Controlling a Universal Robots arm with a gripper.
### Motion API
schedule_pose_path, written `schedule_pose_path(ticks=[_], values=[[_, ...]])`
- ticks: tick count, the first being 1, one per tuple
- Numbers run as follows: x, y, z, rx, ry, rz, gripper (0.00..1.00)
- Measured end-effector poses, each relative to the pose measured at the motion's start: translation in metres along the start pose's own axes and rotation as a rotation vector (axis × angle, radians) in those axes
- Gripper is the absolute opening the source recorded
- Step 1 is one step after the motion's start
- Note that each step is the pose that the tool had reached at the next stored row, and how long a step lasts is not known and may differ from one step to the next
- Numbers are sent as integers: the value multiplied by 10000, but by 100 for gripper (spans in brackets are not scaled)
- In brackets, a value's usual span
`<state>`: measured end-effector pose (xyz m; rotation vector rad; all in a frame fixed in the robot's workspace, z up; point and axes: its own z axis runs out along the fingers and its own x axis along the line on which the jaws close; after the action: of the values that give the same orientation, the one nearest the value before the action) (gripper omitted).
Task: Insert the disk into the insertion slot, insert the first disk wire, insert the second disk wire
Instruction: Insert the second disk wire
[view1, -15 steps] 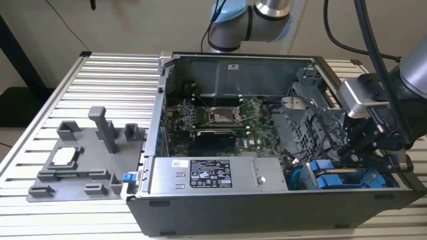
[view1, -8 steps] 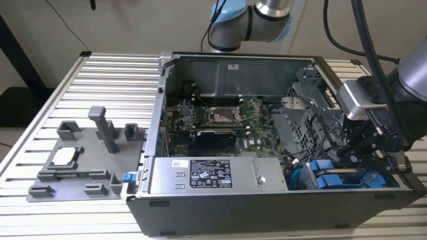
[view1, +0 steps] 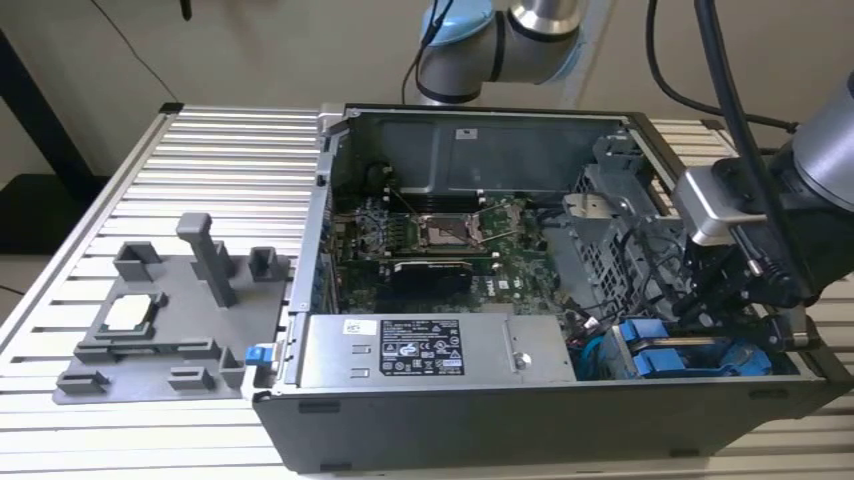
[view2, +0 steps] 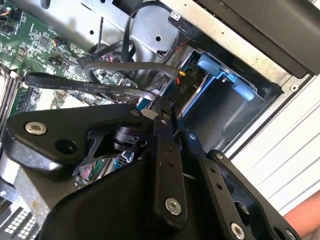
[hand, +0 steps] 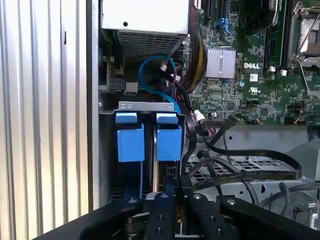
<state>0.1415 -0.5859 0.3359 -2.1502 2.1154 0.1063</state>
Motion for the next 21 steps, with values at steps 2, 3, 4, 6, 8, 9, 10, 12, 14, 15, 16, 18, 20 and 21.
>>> schedule_pose_path(ticks=[2,3,4,6,8,9,10,12,14,15,16,18,20,21], values=[[1,-3,8,-1,6,0,16],[1,-3,9,-1,5,1,16],[2,-5,13,0,-3,0,16],[2,-7,15,-19,-7,1,18],[-1,-8,-6,-54,-3,7,24],[-4,-10,-30,-77,-4,10,24],[-8,-11,-57,-99,-6,13,24],[-14,-12,-101,-122,-4,18,24],[-17,-14,-125,-136,-5,18,24],[-17,-14,-125,-137,-6,19,24],[-17,-14,-125,-137,-8,19,24],[-18,-14,-126,-138,-6,19,24],[-18,-14,-128,-138,-5,19,24],[-18,-14,-131,-138,-3,19,24]])
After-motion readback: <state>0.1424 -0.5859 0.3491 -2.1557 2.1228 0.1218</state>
